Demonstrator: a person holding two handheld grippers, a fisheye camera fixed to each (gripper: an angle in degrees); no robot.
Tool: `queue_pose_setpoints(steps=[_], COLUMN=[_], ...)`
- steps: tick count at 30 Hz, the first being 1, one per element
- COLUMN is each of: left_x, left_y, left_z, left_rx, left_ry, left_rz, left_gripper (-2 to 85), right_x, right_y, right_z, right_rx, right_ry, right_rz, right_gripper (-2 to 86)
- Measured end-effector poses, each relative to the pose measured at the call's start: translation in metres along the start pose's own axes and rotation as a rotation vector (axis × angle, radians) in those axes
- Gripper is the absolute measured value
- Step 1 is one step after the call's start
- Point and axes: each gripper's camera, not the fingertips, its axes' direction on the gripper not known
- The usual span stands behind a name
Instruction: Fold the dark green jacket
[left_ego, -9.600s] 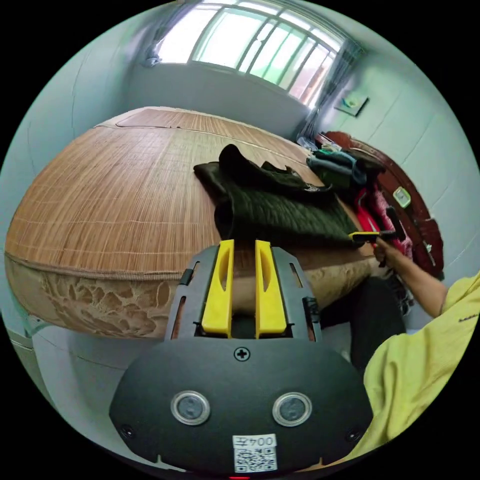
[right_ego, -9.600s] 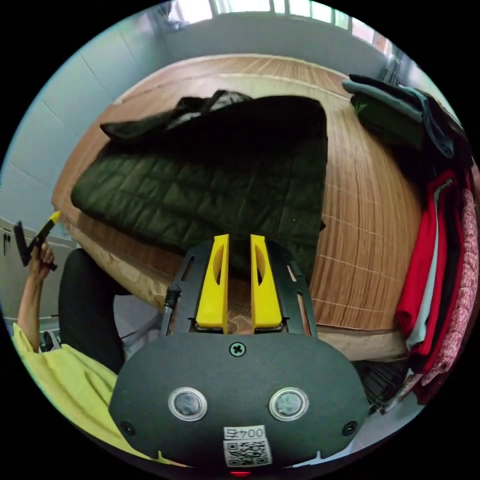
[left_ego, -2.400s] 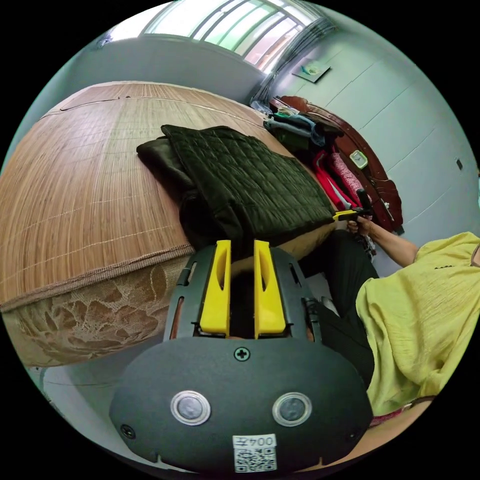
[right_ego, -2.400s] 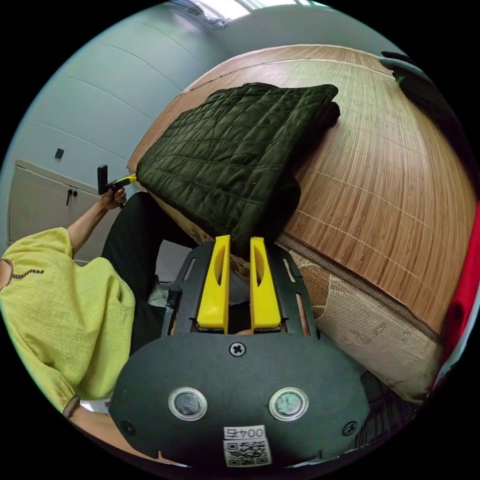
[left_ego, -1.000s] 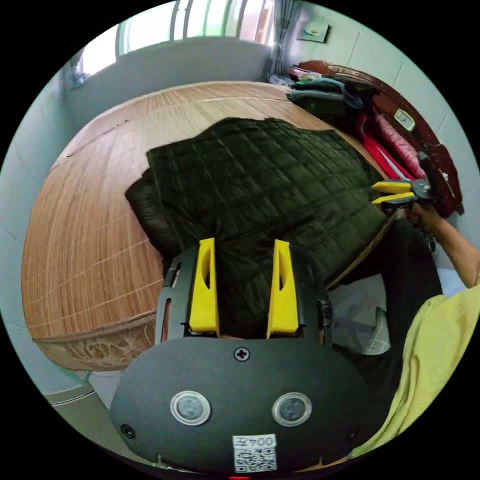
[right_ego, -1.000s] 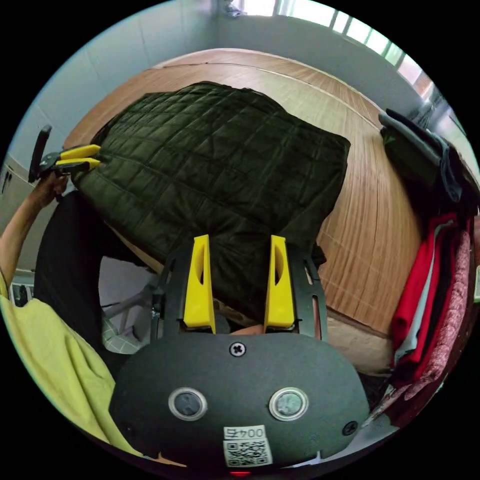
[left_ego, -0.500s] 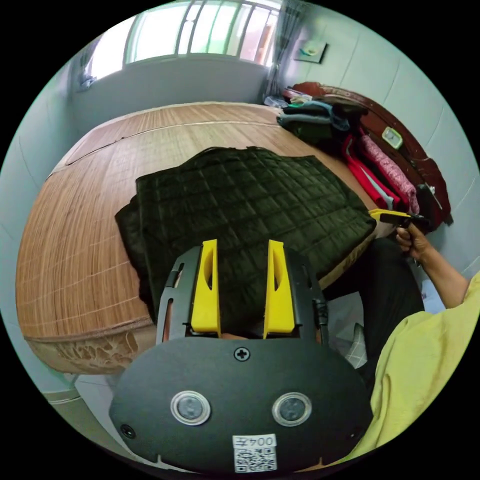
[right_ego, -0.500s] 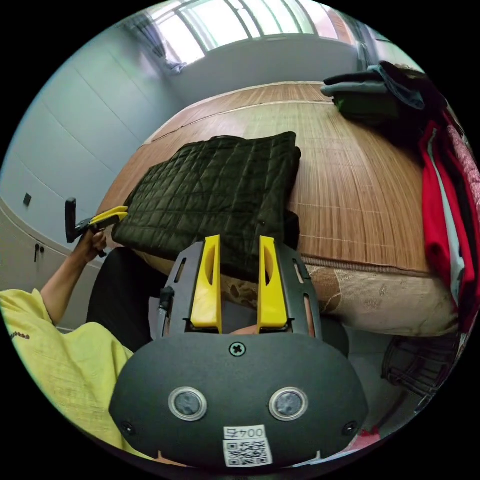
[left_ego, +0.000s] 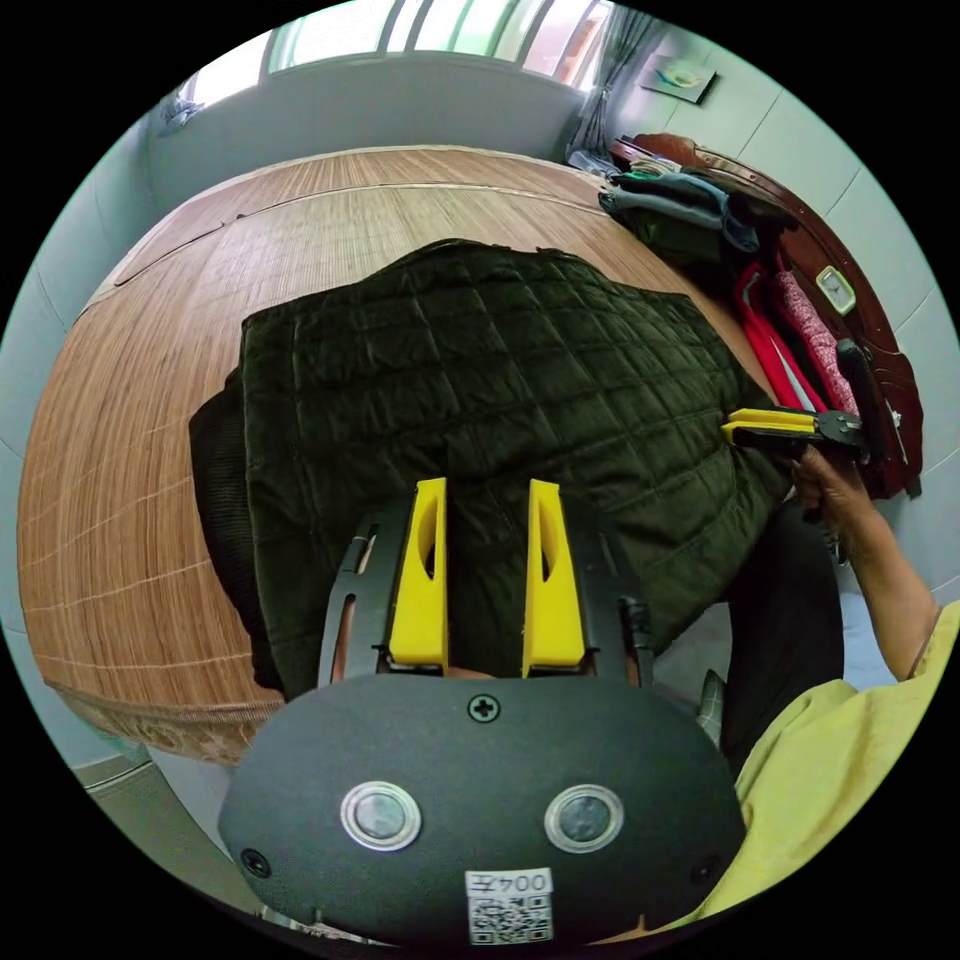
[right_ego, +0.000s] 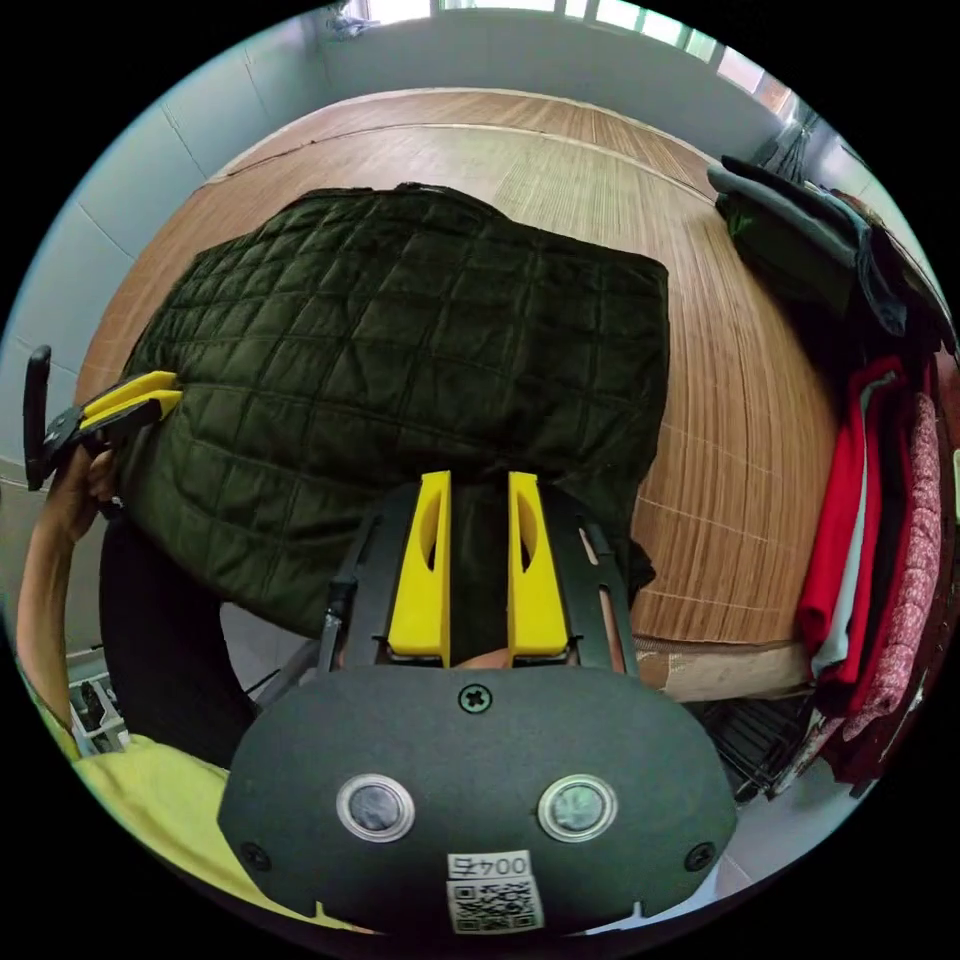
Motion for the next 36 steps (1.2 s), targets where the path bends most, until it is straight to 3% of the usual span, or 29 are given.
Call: queue_pose_setpoints(steps=[10,13,17,21,25,31,36], left_x=[-0.024,-0.025,-0.071,-0.126,-0.142,-0.127,-0.092], left_y=[-0.011,-0.005,0.009,0.032,0.041,0.021,-0.007], left_z=[0.001,-0.033,-0.068,-0.068,-0.051,-0.029,-0.027], left_rx=[0.031,0.131,0.18,0.156,0.122,0.065,0.038], left_ry=[0.083,0.064,0.026,0.076,0.179,0.289,0.118], left_rz=[-0.063,-0.053,-0.177,-0.356,-0.435,-0.373,-0.26], left_gripper=[8.0,10.3,17.2,22.0,23.5,17.1,6.2], right_x=[0.043,0.077,0.169,0.231,0.242,0.228,0.208], right_y=[-0.022,-0.007,0.011,0.008,0.0,-0.018,-0.043], right_z=[-0.004,-0.029,-0.049,-0.024,0.004,0.026,0.026], right_rx=[-0.005,0.13,0.266,0.225,0.153,0.093,0.115], right_ry=[-0.09,-0.211,-0.342,-0.568,-0.639,-0.629,-0.456], right_rz=[0.002,-0.012,0.19,0.331,0.339,0.272,0.211], right_gripper=[8.7,9.2,10.0,12.1,13.4,9.4,5.5])
